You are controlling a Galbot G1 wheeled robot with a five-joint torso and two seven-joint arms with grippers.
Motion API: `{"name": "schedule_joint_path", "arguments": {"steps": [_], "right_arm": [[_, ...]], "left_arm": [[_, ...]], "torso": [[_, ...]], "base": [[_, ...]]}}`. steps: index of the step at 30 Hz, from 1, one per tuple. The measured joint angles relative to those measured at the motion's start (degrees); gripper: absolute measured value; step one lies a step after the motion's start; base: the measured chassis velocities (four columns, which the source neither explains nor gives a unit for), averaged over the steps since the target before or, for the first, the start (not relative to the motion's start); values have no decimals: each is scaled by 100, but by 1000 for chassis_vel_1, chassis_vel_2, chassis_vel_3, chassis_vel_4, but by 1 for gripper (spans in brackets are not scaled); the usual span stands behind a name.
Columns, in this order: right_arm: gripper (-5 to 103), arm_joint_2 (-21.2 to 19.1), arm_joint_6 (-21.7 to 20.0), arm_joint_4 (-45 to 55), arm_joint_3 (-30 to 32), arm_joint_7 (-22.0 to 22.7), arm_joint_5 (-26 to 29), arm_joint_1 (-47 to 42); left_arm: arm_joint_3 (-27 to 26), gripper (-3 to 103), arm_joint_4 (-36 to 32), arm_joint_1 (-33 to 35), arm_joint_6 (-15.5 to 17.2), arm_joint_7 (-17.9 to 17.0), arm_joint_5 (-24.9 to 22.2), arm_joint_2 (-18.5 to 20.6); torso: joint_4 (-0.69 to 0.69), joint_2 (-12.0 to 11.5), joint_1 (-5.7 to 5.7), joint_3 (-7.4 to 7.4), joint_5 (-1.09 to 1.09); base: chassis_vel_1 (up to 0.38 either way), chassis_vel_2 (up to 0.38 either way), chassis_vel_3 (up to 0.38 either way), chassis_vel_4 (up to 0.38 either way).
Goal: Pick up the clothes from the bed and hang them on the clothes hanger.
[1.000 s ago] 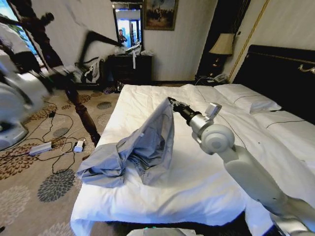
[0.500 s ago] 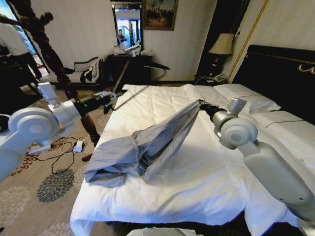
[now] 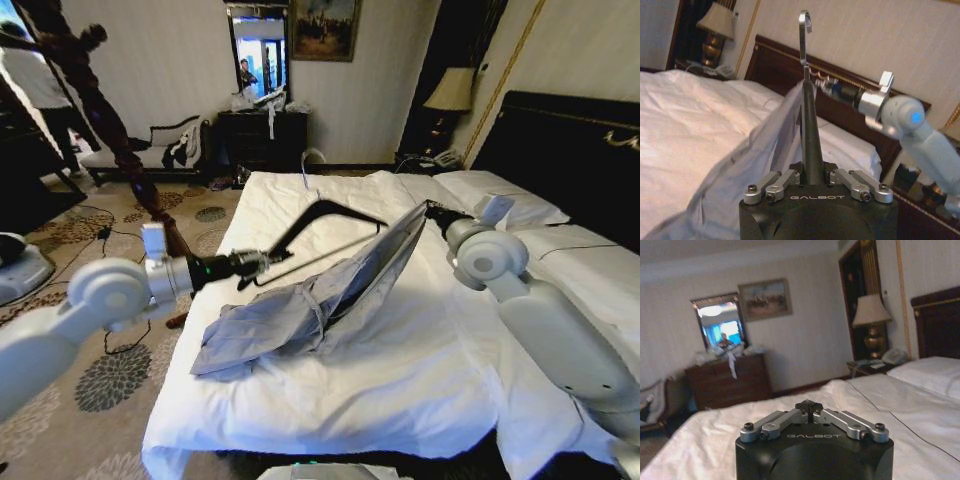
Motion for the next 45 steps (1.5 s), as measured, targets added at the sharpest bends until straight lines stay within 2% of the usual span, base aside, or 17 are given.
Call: {"name": "schedule_joint_path", "arguments": {"steps": [2,4,5,6,7,10,17,21,24,26,30,32,35,36,40,41,45], "right_arm": [[0,12,77,33,-3,-90,15,15],[0,36,333,225,4,-430,92,27],[0,32,520,379,25,-799,108,-11],[0,32,520,379,25,-799,108,-11],[0,6,777,543,37,-1288,83,-97],[0,-45,1062,888,29,-1993,16,-268],[0,-97,1103,994,-125,-2269,-228,-317],[0,-108,1261,1005,-170,-2425,-79,-278],[0,-68,1688,1141,-297,-2922,51,-246],[0,-58,1765,1156,-334,-3008,65,-239],[0,3,2363,1047,-607,-3641,154,-126],[0,10,2444,1011,-653,-3752,175,-97],[0,23,2775,871,-949,-4168,279,109],[0,23,2775,871,-949,-4168,279,109],[0,23,2929,831,-1310,-4484,317,341],[0,23,2929,831,-1310,-4484,317,341],[0,44,3031,945,-1541,-4754,341,264]], "left_arm": [[4,19,-2,42,-13,0,57,-16],[3,19,-3,122,-55,-14,156,-92],[-7,19,5,155,-66,-37,200,-157],[-7,19,5,155,-66,-37,200,-157],[-51,19,27,192,-87,-53,296,-235],[-199,19,69,330,-149,-89,476,-407],[-623,19,44,728,-233,-91,728,-544],[-816,19,31,995,-265,-82,814,-661],[-796,19,61,1083,-267,-67,979,-953],[-773,19,68,1087,-265,-63,1000,-1020],[-613,19,135,1176,-230,-25,1210,-1475],[-579,19,147,1210,-225,-5,1280,-1577],[-443,19,94,1429,-212,83,1575,-2051],[-443,19,94,1429,-212,83,1575,-2051],[-396,19,-40,1603,-210,125,1759,-2634],[-396,19,-40,1603,-210,125,1759,-2634],[-517,19,68,1613,-222,161,1930,-3296]], "torso": [[0,0,0,0,1],[1,0,1,0,0],[1,0,1,0,-2],[1,0,1,0,-2],[1,0,0,0,-2],[-2,0,0,0,-1],[2,0,0,0,-1],[0,0,0,0,2],[1,0,0,0,-1],[0,0,0,0,-1],[-1,0,0,0,1],[0,0,1,1,0],[0,0,1,1,0],[0,0,1,1,0],[1,0,0,0,0],[1,0,0,0,0],[0,0,1,0,1]], "base": [[0,0,0,0],[0,0,0,0],[0,0,0,0],[0,0,0,0],[0,0,0,0],[0,0,0,0],[0,0,0,0],[0,0,0,0],[0,0,0,0],[0,0,0,0],[0,0,0,0],[0,0,0,0],[0,0,0,0],[0,0,0,0],[0,0,0,0],[0,0,0,0],[0,0,0,0]]}}
